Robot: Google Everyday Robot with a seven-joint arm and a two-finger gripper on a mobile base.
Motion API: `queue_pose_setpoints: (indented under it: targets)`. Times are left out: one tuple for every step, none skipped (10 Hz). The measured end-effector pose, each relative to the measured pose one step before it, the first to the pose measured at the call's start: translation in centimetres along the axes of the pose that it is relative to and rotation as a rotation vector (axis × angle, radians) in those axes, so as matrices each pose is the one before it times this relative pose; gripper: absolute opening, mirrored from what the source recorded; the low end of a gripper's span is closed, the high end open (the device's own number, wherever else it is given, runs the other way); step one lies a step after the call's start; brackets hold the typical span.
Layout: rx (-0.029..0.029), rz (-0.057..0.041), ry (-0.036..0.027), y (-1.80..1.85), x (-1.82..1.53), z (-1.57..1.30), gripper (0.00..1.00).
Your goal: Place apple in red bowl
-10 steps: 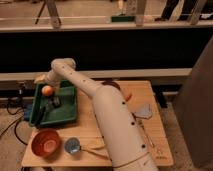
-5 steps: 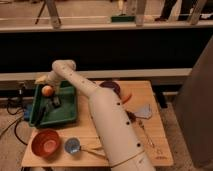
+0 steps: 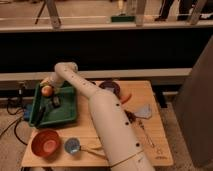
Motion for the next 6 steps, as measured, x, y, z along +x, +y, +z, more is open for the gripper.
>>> queue_pose_setpoints:
  targets:
    - [0.00054, -0.00104, 0.0014, 0.155, 0.082, 0.233, 0.66]
    - [-0.00066, -0.00264, 0.00051, 0.011, 0.117, 0.234, 0.66]
    - [-0.00364, -0.00326, -0.0016, 0.042, 0.024, 0.332, 0.66]
    - [-0.00284, -0.00215, -0.00104, -0.018, 0.007, 0.198, 0.66]
    - [-0.00492, -0.00072, -0.00169, 0.107, 0.027, 0.257, 0.66]
    - [-0.00413, 0.00029, -0.00161, 0.144, 0.013, 0.185, 0.66]
